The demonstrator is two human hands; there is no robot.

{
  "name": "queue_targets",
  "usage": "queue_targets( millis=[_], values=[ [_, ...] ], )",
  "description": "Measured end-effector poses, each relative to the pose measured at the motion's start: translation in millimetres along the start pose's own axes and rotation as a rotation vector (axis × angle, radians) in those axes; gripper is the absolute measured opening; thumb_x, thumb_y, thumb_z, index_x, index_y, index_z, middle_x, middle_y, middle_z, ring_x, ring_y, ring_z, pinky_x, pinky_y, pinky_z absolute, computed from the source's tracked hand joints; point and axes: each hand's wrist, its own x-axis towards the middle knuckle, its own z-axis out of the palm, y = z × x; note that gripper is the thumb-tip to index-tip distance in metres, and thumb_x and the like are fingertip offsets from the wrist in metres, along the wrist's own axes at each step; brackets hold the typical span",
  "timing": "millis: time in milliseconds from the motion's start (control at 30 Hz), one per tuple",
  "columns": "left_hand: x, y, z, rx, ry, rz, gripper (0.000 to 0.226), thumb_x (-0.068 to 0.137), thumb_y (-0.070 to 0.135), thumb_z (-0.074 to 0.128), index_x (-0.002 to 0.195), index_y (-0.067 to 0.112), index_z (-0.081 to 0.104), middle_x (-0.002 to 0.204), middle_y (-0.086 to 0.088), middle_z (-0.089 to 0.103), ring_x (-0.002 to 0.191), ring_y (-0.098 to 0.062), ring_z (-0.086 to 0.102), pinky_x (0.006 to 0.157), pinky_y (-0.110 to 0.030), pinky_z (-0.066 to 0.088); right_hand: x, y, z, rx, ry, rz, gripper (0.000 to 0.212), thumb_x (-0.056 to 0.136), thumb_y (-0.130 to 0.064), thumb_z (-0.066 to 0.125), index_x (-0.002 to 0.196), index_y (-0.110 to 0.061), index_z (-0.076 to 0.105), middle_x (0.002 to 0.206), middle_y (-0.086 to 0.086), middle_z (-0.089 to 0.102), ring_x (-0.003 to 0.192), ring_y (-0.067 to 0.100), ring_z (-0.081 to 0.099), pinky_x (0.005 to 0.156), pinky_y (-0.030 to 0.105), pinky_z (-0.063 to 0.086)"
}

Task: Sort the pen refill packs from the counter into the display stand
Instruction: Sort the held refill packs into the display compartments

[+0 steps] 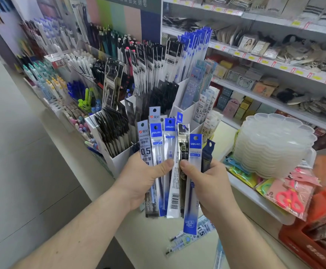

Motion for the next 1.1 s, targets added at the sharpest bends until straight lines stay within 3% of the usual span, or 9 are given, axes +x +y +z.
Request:
queue_targets(
  millis=[100,167,233,400,500,733,833,933,1100],
  values=[
    [-1.0,0.5,-0.4,0.042,-0.049,0.018,0.057,0.070,0.024,0.078,0.123,0.013,0.063,0.115,-0.006,0.073,0.110,-0.025,0.069,0.099,-0.048,0.051,-0.9,0.4,1.0,-0.050,0.028,-0.030,0.013,0.090,-0.007,0.068,0.093,-0.020,0.072,0.088,0.000,0.078,0.082,0.020,0.075,0.076,0.039,0.059],
    [-1.7,0.1,-0.5,0.087,-0.077,0.016,0.050,0.074,0.011,0.079,0.122,0.013,0.064,0.112,-0.005,0.074,0.106,-0.023,0.070,0.092,-0.042,0.054,-1.8,-0.2,1.5,-0.057,0.045,-0.035,0.013,0.091,-0.008,0.068,0.095,-0.020,0.072,0.088,-0.002,0.078,0.082,0.017,0.075,0.074,0.036,0.059],
    [-2.1,-0.4,-0.6,0.113,-0.072,0.011,0.045,0.077,-0.005,0.075,0.117,0.013,0.066,0.107,-0.005,0.075,0.100,-0.022,0.072,0.085,-0.040,0.057,-2.9,-2.2,1.9,-0.007,0.053,-0.004,0.013,0.092,-0.008,0.066,0.097,-0.019,0.072,0.091,0.000,0.078,0.084,0.020,0.075,0.075,0.041,0.060],
    [-1.9,-2.2,-4.1,0.095,-0.036,-0.018,0.045,0.079,-0.012,0.071,0.117,0.009,0.065,0.107,-0.010,0.075,0.099,-0.028,0.072,0.086,-0.048,0.058,-2.2,-6.7,-3.2,0.154,0.079,0.101,0.010,0.094,-0.010,0.063,0.103,-0.013,0.067,0.099,0.011,0.077,0.089,0.032,0.075,0.077,0.051,0.060],
    [-2.6,-4.0,-5.4,0.078,-0.038,-0.028,0.045,0.079,-0.012,0.071,0.119,0.008,0.064,0.109,-0.010,0.075,0.100,-0.030,0.072,0.086,-0.048,0.058,-3.5,-8.4,-6.3,0.212,0.067,0.126,0.013,0.094,-0.008,0.061,0.106,-0.010,0.066,0.101,0.014,0.076,0.090,0.034,0.074,0.077,0.053,0.061],
    [-4.9,-7.1,-3.3,0.031,-0.093,-0.021,0.055,0.071,-0.004,0.079,0.122,0.007,0.062,0.111,-0.013,0.073,0.103,-0.032,0.071,0.086,-0.047,0.056,-9.8,-6.9,-2.3,0.232,-0.004,0.139,0.017,0.097,-0.005,0.056,0.112,-0.007,0.065,0.100,0.012,0.077,0.086,0.030,0.075,0.066,0.040,0.063],
    [-6.4,-5.9,-6.5,-0.004,-0.146,-0.027,0.060,0.068,0.004,0.075,0.126,0.006,0.058,0.114,-0.015,0.072,0.103,-0.033,0.070,0.082,-0.046,0.059,-10.2,-8.0,-5.4,0.235,0.008,0.150,0.015,0.096,-0.007,0.057,0.110,-0.008,0.064,0.101,0.014,0.076,0.087,0.033,0.075,0.068,0.046,0.063],
    [-8.9,-4.6,-9.5,-0.047,-0.187,-0.046,0.059,0.069,0.003,0.073,0.126,0.003,0.057,0.114,-0.020,0.071,0.100,-0.036,0.071,0.076,-0.045,0.060,-9.3,-6.7,-7.5,0.187,0.063,0.119,0.010,0.095,-0.006,0.060,0.102,-0.010,0.067,0.101,0.015,0.076,0.091,0.036,0.073,0.082,0.057,0.059],
    [-13.9,-4.5,-12.9,-0.157,-0.295,-0.082,0.050,0.070,0.004,0.076,0.118,0.008,0.064,0.113,-0.022,0.071,0.095,-0.035,0.072,0.074,-0.044,0.061,-13.0,-8.0,-6.6,0.127,0.009,0.099,0.012,0.093,-0.008,0.062,0.103,-0.011,0.068,0.099,0.010,0.077,0.087,0.030,0.075,0.075,0.049,0.062]
  ],
)
